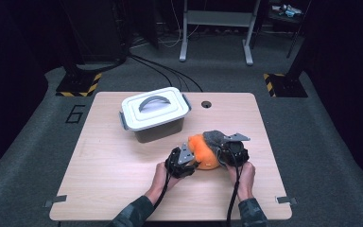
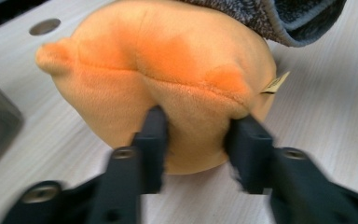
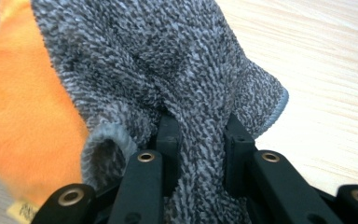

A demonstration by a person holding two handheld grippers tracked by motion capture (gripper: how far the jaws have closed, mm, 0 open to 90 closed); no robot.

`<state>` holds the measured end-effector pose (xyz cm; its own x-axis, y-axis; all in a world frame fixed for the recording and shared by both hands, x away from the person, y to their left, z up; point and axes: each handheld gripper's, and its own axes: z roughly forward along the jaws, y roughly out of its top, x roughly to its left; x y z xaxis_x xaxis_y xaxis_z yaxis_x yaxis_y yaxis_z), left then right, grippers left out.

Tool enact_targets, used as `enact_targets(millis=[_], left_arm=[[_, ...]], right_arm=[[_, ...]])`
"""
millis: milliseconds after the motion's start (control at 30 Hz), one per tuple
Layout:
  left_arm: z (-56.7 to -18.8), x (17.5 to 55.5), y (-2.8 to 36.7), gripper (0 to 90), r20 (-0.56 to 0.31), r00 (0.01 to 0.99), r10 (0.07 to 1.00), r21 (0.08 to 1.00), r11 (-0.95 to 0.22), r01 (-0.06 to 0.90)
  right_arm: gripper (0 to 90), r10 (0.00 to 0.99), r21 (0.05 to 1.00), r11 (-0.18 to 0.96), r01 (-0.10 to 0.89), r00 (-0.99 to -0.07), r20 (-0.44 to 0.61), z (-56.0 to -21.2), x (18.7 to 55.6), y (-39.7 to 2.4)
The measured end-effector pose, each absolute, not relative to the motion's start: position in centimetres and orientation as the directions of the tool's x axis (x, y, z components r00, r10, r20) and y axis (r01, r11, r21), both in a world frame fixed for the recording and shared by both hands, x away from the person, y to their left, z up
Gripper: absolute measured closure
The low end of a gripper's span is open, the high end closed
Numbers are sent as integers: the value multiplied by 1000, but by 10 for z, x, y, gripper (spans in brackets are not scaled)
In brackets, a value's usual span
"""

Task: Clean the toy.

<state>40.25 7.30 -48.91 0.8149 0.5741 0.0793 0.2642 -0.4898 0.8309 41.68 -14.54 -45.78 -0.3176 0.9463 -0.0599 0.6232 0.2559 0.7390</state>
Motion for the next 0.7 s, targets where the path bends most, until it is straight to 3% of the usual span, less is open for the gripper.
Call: enact_targets(millis=[167,400,533,700], left_arm=[[-483,408,80,771,-34,807,590,846,-412,337],[-470,407,86,803,-210,787,580,847,-295,443],[-471,408,87,803,-214,782,585,833,-309,459],[-476,414,92,802,-225,779,584,831,-302,467]], right_arm=[[727,946,773,247,585,-320,-60,-445,404,-150],[728,916,808,282,517,-396,-66,-422,370,-128],[732,897,778,360,514,-420,-138,-431,373,-109],[733,923,757,321,569,-367,-116,-446,398,-123]])
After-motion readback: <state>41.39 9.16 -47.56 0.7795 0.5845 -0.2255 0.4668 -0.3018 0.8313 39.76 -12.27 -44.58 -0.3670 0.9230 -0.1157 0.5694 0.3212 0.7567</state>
